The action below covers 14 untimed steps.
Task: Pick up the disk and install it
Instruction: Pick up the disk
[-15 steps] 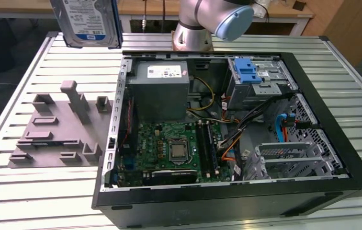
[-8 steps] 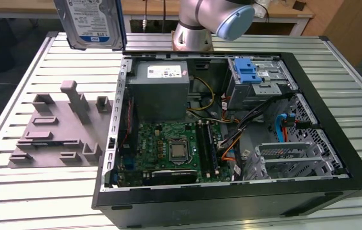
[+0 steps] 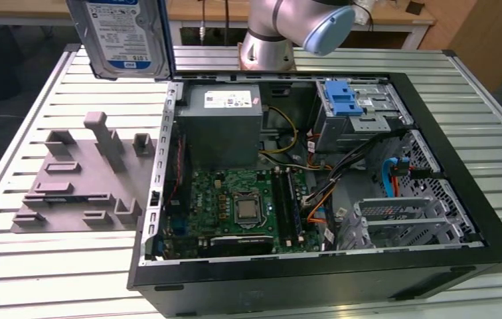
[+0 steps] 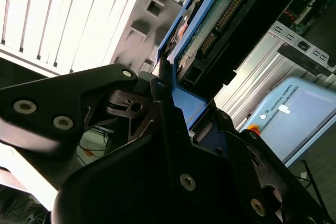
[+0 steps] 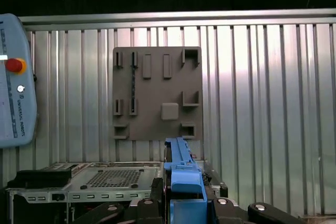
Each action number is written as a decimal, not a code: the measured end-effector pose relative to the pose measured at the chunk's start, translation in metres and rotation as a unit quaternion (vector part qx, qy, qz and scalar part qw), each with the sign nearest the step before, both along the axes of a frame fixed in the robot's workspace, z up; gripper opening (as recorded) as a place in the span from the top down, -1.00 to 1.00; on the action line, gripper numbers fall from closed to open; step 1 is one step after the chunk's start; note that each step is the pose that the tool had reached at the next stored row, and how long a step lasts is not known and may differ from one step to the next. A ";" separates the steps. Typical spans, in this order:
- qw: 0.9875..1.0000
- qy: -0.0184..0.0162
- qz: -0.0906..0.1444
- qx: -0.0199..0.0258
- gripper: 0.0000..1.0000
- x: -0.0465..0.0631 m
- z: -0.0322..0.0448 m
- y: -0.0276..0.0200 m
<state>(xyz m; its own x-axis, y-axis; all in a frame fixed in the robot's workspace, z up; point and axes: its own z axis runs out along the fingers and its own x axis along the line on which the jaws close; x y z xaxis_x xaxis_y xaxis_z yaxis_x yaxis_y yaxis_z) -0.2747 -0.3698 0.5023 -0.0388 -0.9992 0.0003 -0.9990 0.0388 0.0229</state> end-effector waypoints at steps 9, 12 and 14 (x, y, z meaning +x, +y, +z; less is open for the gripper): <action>1.000 0.000 0.000 0.000 0.27 0.013 -0.0006 -0.0186; 1.000 0.000 0.000 0.000 0.27 0.024 -0.0011 -0.0210; 1.000 0.000 0.000 0.001 0.27 0.027 -0.0017 -0.0235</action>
